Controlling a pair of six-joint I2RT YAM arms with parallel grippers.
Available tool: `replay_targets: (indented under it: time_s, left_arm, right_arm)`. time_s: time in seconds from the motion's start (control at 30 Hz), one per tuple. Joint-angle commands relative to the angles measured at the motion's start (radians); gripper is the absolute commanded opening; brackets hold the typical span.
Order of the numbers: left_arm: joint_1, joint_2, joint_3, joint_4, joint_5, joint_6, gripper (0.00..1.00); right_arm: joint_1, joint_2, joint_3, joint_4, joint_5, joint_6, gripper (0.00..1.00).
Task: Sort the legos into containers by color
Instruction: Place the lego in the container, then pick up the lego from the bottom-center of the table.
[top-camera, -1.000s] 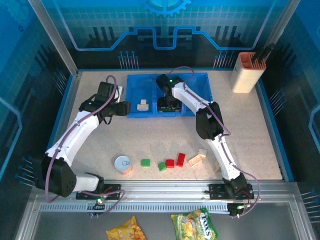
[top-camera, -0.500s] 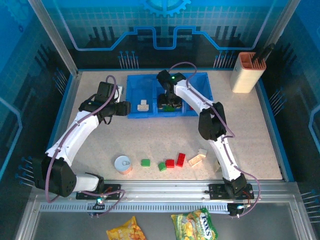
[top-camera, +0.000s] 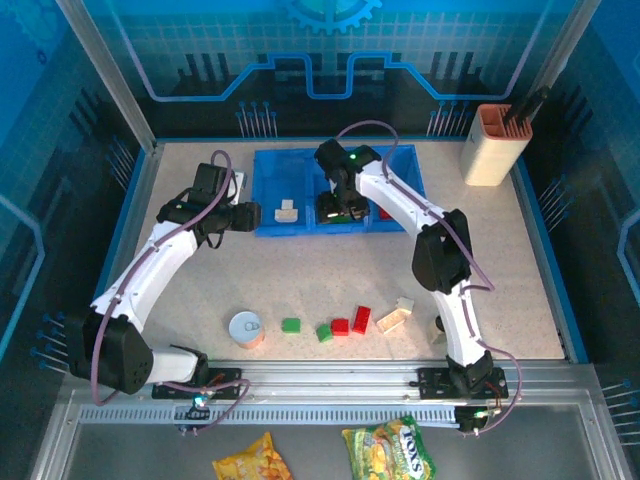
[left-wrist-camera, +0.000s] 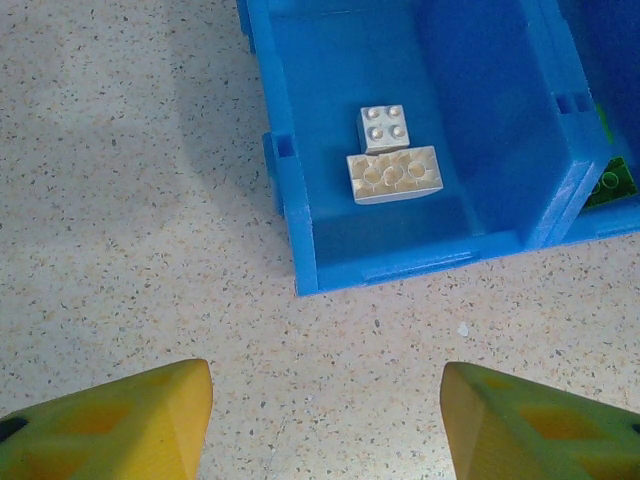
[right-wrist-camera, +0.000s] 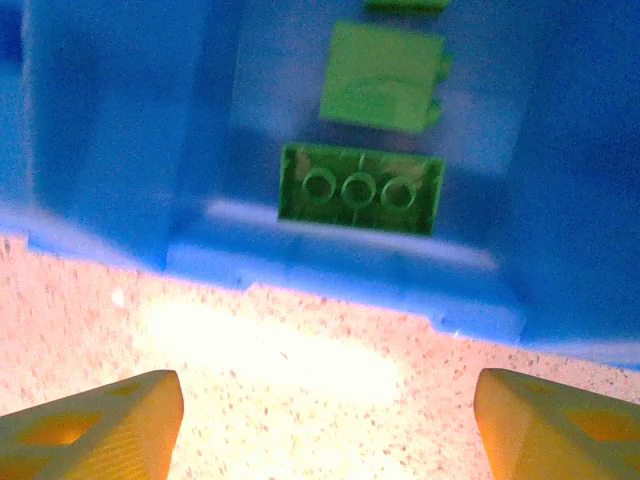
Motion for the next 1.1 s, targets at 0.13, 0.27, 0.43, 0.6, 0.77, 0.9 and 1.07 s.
replay_targets:
  time_s: [0.13, 0.27, 0.43, 0.6, 0.77, 0.9, 1.07]
  left_arm:
    - [0.013, -0.016, -0.007, 0.006, 0.025, -0.014, 0.63]
    - [0.015, -0.012, -0.007, 0.006, 0.029, -0.017, 0.63]
    - [0.018, -0.008, -0.006, 0.007, 0.032, -0.020, 0.63]
    - [0.022, -0.005, -0.005, 0.009, 0.038, -0.022, 0.63]
    - [0.027, -0.006, -0.007, 0.010, 0.037, -0.023, 0.63]
    - [0.029, -0.002, -0.004, 0.010, 0.044, -0.024, 0.63]
    - [0.030, -0.005, -0.005, 0.007, 0.037, -0.022, 0.63]
  right_arm:
    - [0.053, -0.179, -0.232, 0.052, -0.047, -0.254, 0.78]
    - [0.091, -0.248, -0.338, 0.041, -0.036, -0.374, 0.78]
    - [0.180, -0.350, -0.483, 0.059, -0.025, -0.524, 0.75]
    - [0.266, -0.440, -0.615, 0.089, -0.032, -0.663, 0.67]
    - [0.308, -0.545, -0.759, 0.139, -0.075, -0.797, 0.67]
    - [0.335, -0.654, -0.890, 0.230, -0.115, -0.908, 0.68]
    - [0.394, -0.738, -1.024, 0.328, -0.135, -1.036, 0.70]
